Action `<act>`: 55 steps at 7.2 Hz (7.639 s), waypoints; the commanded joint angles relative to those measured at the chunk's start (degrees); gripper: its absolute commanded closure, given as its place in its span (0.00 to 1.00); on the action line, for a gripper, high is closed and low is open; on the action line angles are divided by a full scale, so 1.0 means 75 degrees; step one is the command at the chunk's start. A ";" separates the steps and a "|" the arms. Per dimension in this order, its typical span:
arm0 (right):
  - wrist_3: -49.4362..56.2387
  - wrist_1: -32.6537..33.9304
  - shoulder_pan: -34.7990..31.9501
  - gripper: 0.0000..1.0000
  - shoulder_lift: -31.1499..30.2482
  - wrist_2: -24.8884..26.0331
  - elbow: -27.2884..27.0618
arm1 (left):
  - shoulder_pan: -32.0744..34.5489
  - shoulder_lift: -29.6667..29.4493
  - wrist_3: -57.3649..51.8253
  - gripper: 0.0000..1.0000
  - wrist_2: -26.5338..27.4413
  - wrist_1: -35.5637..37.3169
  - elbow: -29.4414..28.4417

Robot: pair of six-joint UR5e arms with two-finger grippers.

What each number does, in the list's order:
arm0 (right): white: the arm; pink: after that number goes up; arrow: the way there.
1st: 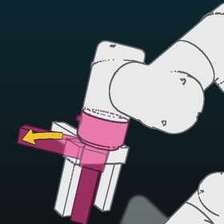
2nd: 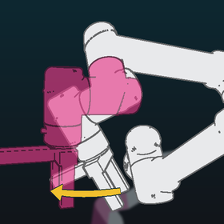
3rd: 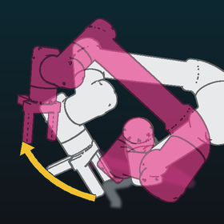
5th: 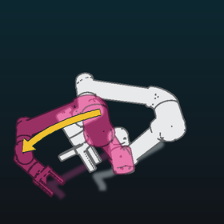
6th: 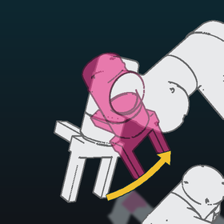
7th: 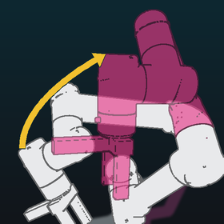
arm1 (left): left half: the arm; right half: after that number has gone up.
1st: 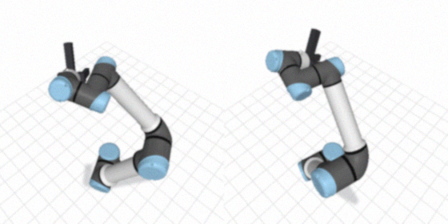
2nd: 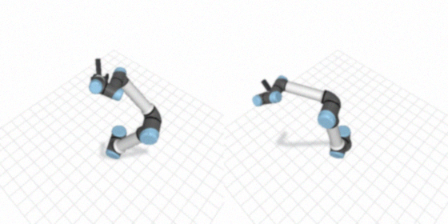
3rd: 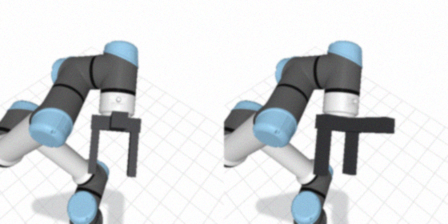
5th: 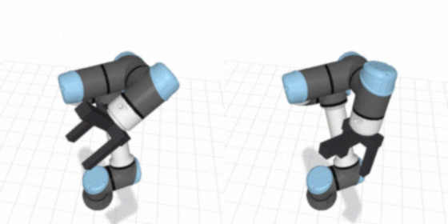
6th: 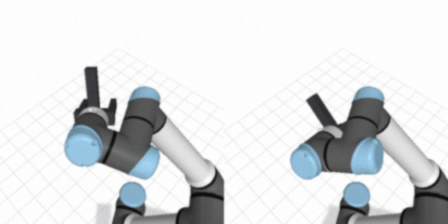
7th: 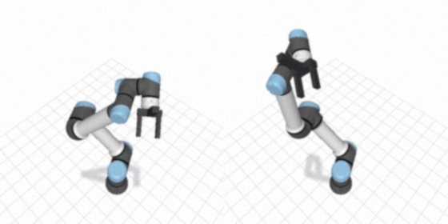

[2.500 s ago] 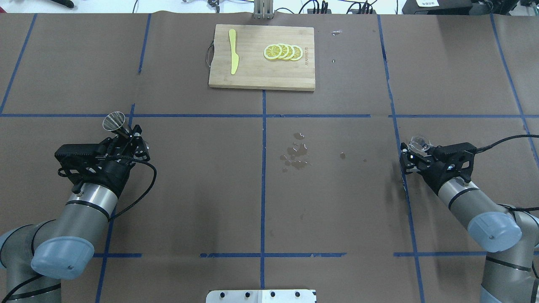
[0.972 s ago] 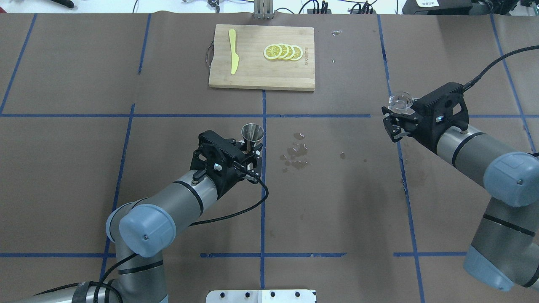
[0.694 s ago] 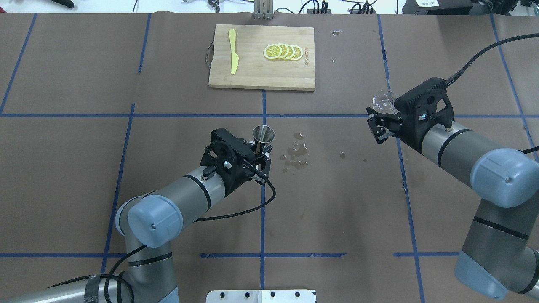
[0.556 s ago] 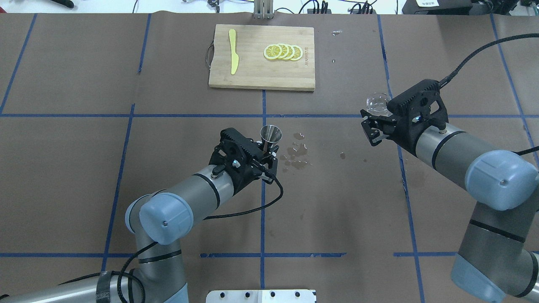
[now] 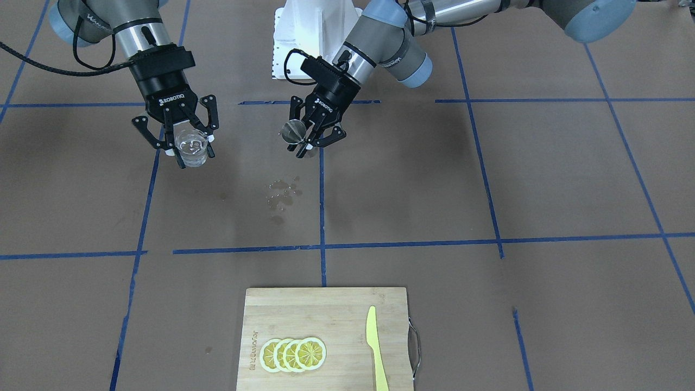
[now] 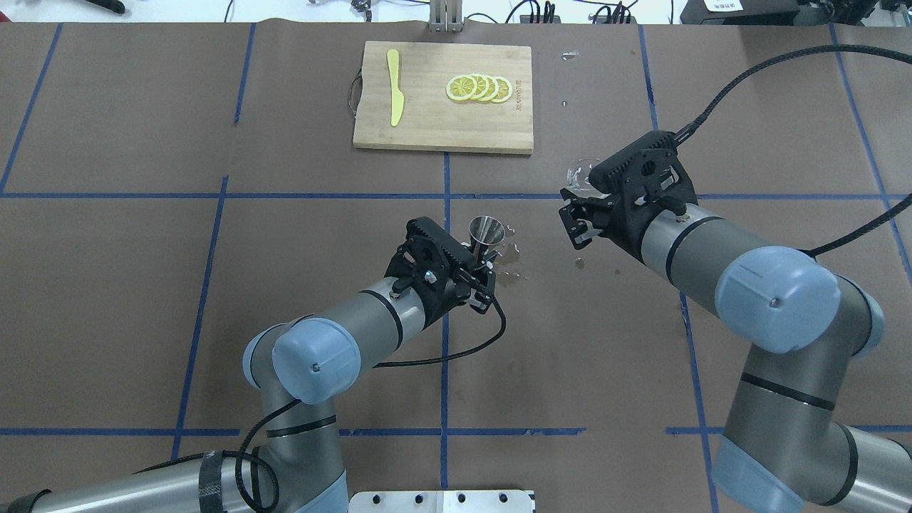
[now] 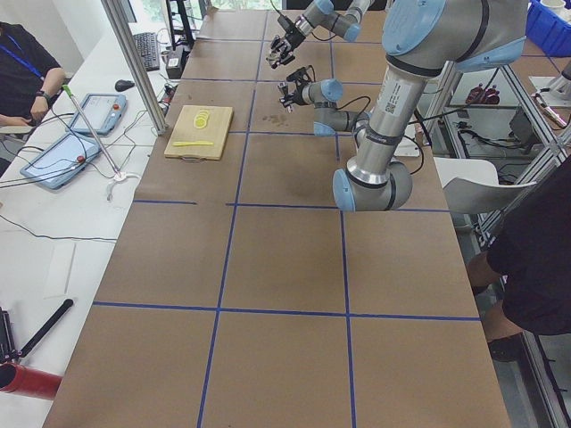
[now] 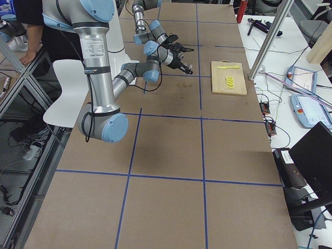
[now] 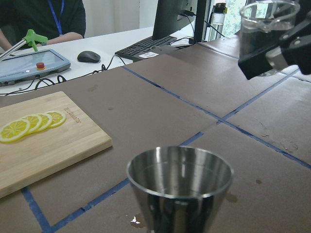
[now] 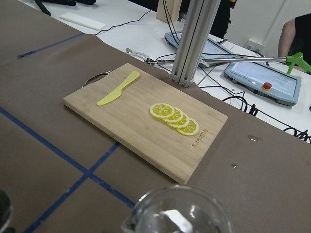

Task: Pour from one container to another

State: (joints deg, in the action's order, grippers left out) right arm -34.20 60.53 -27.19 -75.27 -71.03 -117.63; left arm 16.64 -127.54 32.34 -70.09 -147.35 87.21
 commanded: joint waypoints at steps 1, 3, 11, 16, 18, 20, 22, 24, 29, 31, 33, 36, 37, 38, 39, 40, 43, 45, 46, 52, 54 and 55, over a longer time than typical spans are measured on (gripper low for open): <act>-0.0023 0.0577 0.0306 1.00 0.0578 0.0246 0.0004 | -0.0004 -0.0080 0.0001 1.00 -0.0053 -0.0100 -0.0144; -0.0023 0.0671 0.0460 1.00 0.0626 0.0434 0.0027 | 0.0008 -0.0092 0.0001 1.00 -0.0181 -0.0147 -0.0156; 0.1217 0.0859 0.0846 1.00 0.0626 0.1065 -0.0055 | 0.0125 -0.0104 0.0001 1.00 -0.0322 -0.0147 -0.0168; 0.2097 0.1047 0.1187 1.00 0.0767 0.1747 -0.0020 | 0.0125 -0.0104 0.0001 1.00 -0.0334 -0.0252 -0.0203; 0.2681 0.1199 0.1199 1.00 0.0813 0.1981 -0.0020 | 0.0125 -0.0104 0.0001 1.00 -0.0369 -0.0252 -0.0203; 0.3023 0.1606 0.1187 1.00 0.1269 0.1994 -0.0020 | 0.0125 -0.0104 0.0001 1.00 -0.0369 -0.0252 -0.0215; 0.3281 0.1796 0.1152 1.00 0.1399 0.2052 -0.0020 | 0.0125 -0.0104 0.0001 1.00 -0.0369 -0.0252 -0.0215; 0.3806 0.1809 0.1117 1.00 0.1400 0.2227 -0.0020 | 0.0125 -0.0104 0.0001 1.00 -0.0369 -0.0252 -0.0215; 0.4815 0.2195 0.1140 1.00 0.1411 0.2708 -0.0031 | 0.0125 -0.0104 0.0001 1.00 -0.0428 -0.0393 -0.0238; 0.5086 0.2195 0.1129 1.00 0.1446 0.2732 -0.0078 | 0.0125 -0.0104 0.0001 1.00 -0.0428 -0.0404 -0.0273; 0.5284 0.2195 0.1117 1.00 0.1609 0.2744 -0.0102 | 0.0136 -0.0104 0.0001 1.00 -0.0428 -0.0405 -0.0285; 0.5543 0.2195 0.1117 1.00 0.1622 0.2756 -0.0090 | 0.0160 -0.0104 0.0001 1.00 -0.0440 -0.0475 -0.0285; 0.5555 0.2195 0.1105 1.00 0.1611 0.2756 -0.0078 | 0.0160 -0.0104 0.0001 1.00 -0.0428 -0.0475 -0.0297; 0.5544 0.2172 0.1105 1.00 0.1622 0.2767 -0.0078 | 0.0160 -0.0104 0.0001 1.00 -0.0440 -0.0475 -0.0297; 0.5370 0.2079 0.1094 1.00 0.1646 0.2756 -0.0090 | 0.0160 -0.0104 0.0001 1.00 -0.0440 -0.0475 -0.0285; 0.4776 0.2078 0.1093 1.00 0.1634 0.2744 -0.0090 | 0.0172 -0.0104 0.0001 1.00 -0.0440 -0.0486 -0.0285; 0.3320 0.2019 0.1047 1.00 0.1622 0.2709 -0.0090 | 0.0265 -0.0092 0.0001 1.00 -0.0545 -0.0650 -0.0297; 0.2023 0.2019 0.1000 1.00 0.1611 0.2685 -0.0160 | 0.0312 -0.0034 0.0001 1.00 -0.0533 -0.1070 -0.0285; 0.1320 0.2019 0.0965 1.00 0.1518 0.2685 -0.0311 | 0.0370 -0.0010 0.0047 1.00 -0.0522 -0.1246 -0.0285; -0.1218 0.2019 -0.0588 1.00 -0.0156 0.1016 -0.1168 | 0.1189 0.0749 0.0950 1.00 -0.0440 -0.1178 0.0216; -0.1183 0.0718 -0.1493 1.00 -0.1217 -0.0113 -0.1075 | 0.1425 0.1346 0.0961 1.00 -0.0300 -0.1096 0.0872; -0.1183 -0.0430 -0.1798 1.00 -0.2003 -0.0522 -0.0819 | 0.1460 0.1755 0.0973 1.00 -0.0009 -0.1084 0.1096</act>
State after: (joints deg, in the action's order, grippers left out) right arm -43.04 66.68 -37.51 -83.58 -70.97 -125.44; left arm 26.95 -117.89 39.53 -72.12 -155.71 92.97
